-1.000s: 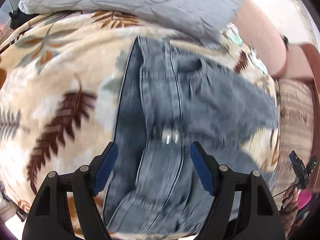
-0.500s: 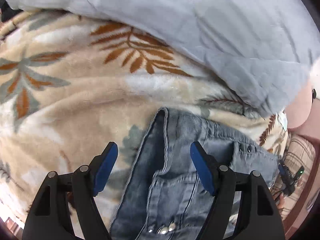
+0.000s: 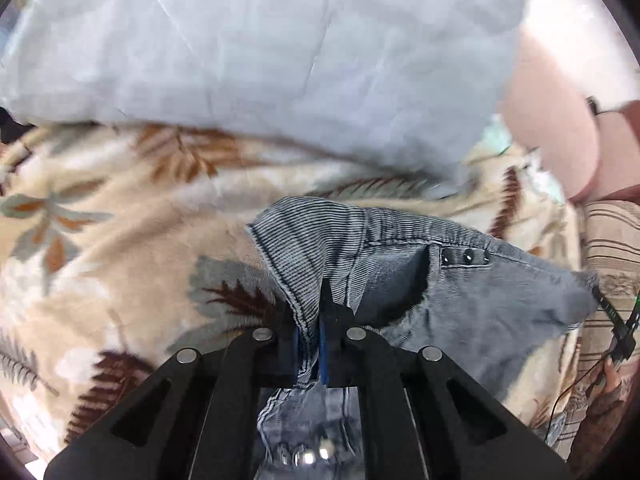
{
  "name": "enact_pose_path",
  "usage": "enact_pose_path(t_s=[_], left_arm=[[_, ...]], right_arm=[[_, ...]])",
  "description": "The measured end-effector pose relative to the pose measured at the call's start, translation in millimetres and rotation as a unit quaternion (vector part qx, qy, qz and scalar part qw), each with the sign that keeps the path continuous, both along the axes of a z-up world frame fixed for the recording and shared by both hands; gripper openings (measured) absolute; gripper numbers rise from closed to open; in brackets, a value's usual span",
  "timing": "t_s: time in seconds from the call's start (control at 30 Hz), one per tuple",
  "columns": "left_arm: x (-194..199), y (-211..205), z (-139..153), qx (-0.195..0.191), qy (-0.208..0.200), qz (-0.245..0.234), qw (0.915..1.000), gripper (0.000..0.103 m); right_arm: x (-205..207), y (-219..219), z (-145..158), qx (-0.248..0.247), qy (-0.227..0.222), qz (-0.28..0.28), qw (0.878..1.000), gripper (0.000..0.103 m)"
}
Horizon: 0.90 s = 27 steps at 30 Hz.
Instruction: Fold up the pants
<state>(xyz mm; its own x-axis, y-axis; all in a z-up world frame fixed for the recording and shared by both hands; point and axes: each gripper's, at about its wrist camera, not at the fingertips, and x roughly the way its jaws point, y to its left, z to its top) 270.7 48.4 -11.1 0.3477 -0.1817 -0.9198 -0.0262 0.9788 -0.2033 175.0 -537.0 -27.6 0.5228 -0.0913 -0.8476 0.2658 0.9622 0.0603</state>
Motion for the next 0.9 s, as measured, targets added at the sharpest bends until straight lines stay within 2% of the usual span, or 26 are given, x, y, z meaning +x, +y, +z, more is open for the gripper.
enact_pose_path(t_s=[0.17, 0.3, 0.43, 0.5, 0.53, 0.57, 0.63, 0.7, 0.73, 0.77, 0.8, 0.83, 0.87, 0.9], left_arm=[[-70, 6, 54, -0.012, -0.071, -0.014, 0.9973, 0.005], [-134, 17, 66, -0.025, -0.092, -0.024, 0.9952, 0.006], [-192, 32, 39, -0.042, -0.068, -0.023, 0.9965, 0.007], [-209, 37, 6, -0.026, -0.031, -0.015, 0.9991, 0.008], [-216, 42, -13, -0.028, 0.001, -0.012, 0.9995, 0.008], [-220, 48, -24, -0.034, 0.021, -0.007, 0.9992, 0.007], [-235, 59, -34, -0.053, 0.046, 0.003, 0.9976, 0.007], [-252, 70, -27, -0.062, 0.035, 0.013, 0.9974, 0.007], [-260, 73, -19, -0.076, 0.026, 0.015, 0.9967, 0.011], [-268, 76, -12, -0.095, 0.020, 0.016, 0.9951, 0.020], [-272, 75, -5, -0.112, 0.012, 0.016, 0.9935, 0.029], [-276, 73, 0, -0.122, 0.002, 0.018, 0.9924, 0.055], [-277, 70, 4, -0.129, -0.008, 0.026, 0.9912, 0.076], [-277, 66, 5, -0.140, -0.017, 0.031, 0.9895, 0.080]], right_arm=[[-85, -2, 46, 0.018, -0.039, -0.013, 0.999, 0.005], [-181, 3, 59, 0.030, -0.054, -0.018, 0.998, 0.005], [-269, 5, 30, 0.054, -0.031, -0.042, 0.997, 0.006], [-301, 5, -1, 0.079, 0.005, -0.058, 0.995, 0.008], [-311, 7, -12, 0.087, 0.020, -0.062, 0.994, 0.008], [-323, 10, -23, 0.094, 0.035, -0.071, 0.992, 0.013], [-341, 15, -22, 0.098, 0.036, -0.082, 0.991, 0.013], [-357, 23, -8, 0.100, 0.022, -0.083, 0.991, 0.016], [-361, 27, -3, 0.104, 0.014, -0.081, 0.991, 0.016], [-365, 33, 5, 0.118, 0.001, -0.075, 0.990, 0.021], [-365, 44, 12, 0.140, -0.013, -0.059, 0.988, 0.031], [-361, 52, 14, 0.156, -0.020, -0.048, 0.986, 0.038], [-355, 62, 15, 0.175, -0.026, -0.034, 0.984, 0.054], [-343, 77, 12, 0.208, -0.029, -0.017, 0.978, 0.061]])
